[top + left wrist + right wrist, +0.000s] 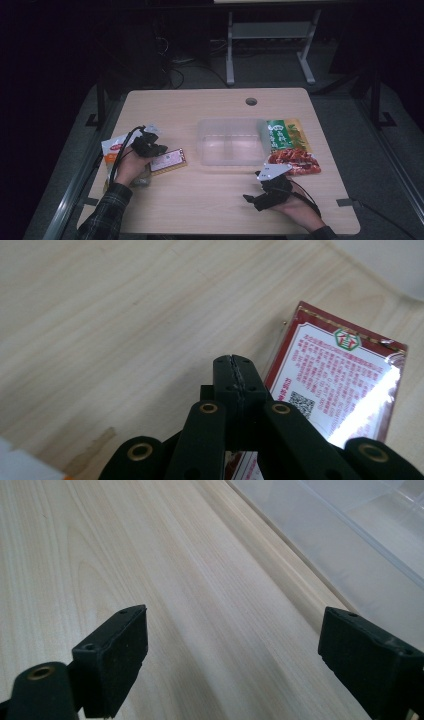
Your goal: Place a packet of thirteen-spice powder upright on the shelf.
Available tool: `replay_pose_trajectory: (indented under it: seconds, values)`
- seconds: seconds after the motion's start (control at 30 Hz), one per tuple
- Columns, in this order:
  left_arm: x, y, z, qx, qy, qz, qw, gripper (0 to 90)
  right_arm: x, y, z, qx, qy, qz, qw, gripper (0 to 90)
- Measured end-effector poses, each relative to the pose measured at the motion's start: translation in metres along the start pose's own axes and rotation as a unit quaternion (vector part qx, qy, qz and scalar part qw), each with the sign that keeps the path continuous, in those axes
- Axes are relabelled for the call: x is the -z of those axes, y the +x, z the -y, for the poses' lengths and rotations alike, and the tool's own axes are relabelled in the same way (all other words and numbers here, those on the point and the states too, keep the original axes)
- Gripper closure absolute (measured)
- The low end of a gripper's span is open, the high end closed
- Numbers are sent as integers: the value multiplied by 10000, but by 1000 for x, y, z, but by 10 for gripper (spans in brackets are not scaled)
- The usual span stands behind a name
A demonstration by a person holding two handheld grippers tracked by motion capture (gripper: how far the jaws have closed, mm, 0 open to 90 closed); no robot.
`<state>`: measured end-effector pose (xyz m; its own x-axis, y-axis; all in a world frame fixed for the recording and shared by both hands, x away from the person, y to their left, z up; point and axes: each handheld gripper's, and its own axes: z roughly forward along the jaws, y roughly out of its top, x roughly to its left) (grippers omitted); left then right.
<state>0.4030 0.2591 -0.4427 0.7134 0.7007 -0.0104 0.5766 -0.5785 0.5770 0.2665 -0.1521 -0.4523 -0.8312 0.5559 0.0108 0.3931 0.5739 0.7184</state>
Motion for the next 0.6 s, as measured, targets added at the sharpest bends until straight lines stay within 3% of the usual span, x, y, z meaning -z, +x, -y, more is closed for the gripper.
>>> replay_pose_trajectory:
  seconds: [0.2,0.23,0.5,0.6]
  values:
    - [-6,-12,-1,-132,144,265,9995,899,0,0,0,16,10,-13,10000,122]
    - [-7,-13,-1,-225,197,313,9991,899,0,0,0,25,13,-17,10000,122]
    - [-7,-33,0,-424,331,671,9963,899,0,0,0,33,25,-21,10000,123]
    - [-7,-39,0,-562,406,696,9952,899,0,0,0,32,27,-24,10000,125]
